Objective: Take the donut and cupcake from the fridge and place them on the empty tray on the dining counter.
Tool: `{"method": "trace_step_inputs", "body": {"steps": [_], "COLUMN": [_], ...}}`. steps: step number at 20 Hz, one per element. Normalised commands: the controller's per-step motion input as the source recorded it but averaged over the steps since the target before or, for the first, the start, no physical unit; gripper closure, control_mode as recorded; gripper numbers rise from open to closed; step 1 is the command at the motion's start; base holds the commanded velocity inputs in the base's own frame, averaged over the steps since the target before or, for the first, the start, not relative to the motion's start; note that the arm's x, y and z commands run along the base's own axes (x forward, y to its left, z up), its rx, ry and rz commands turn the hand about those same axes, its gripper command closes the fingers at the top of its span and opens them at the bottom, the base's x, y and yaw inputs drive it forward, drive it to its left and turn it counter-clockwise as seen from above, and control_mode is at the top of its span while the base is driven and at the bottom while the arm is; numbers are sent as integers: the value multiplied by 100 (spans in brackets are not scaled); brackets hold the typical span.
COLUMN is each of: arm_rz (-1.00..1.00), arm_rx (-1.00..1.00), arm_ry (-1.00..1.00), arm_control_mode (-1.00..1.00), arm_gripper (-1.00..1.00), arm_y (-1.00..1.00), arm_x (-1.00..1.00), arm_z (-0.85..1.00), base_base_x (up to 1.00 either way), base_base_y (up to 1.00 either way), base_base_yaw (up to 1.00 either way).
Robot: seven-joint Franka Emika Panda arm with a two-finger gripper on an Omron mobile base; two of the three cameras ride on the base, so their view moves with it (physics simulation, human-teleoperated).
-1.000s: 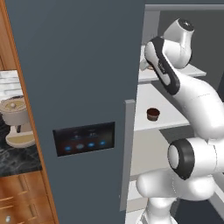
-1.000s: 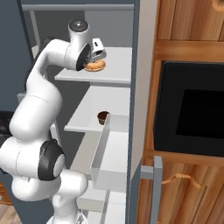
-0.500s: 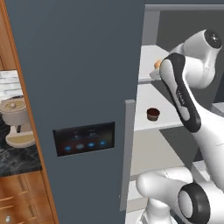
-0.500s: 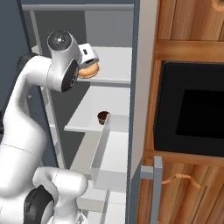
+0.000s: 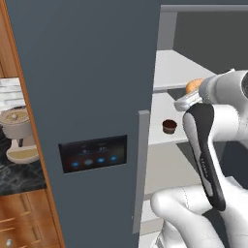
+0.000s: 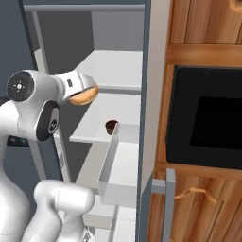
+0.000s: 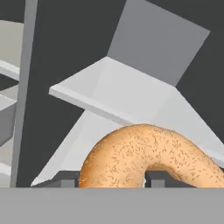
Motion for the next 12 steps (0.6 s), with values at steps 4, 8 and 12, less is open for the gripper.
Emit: {"method": "trace_step_inputs", "body": {"steps": [4, 8, 12], "arm_rz": [-1, 0, 0], "arm_rx": [0, 0, 0], "arm_ry": [0, 1, 0], "arm_control_mode": [-100, -100, -100], "arm_gripper": [100, 100, 100], "arm_y": [16, 0, -1], "arm_x": [-100, -80, -21], "arm_z": [0, -29, -19], "base_base_x": [0, 0, 0], "base_base_y": [0, 0, 0], "base_base_yaw": [0, 0, 0]}}
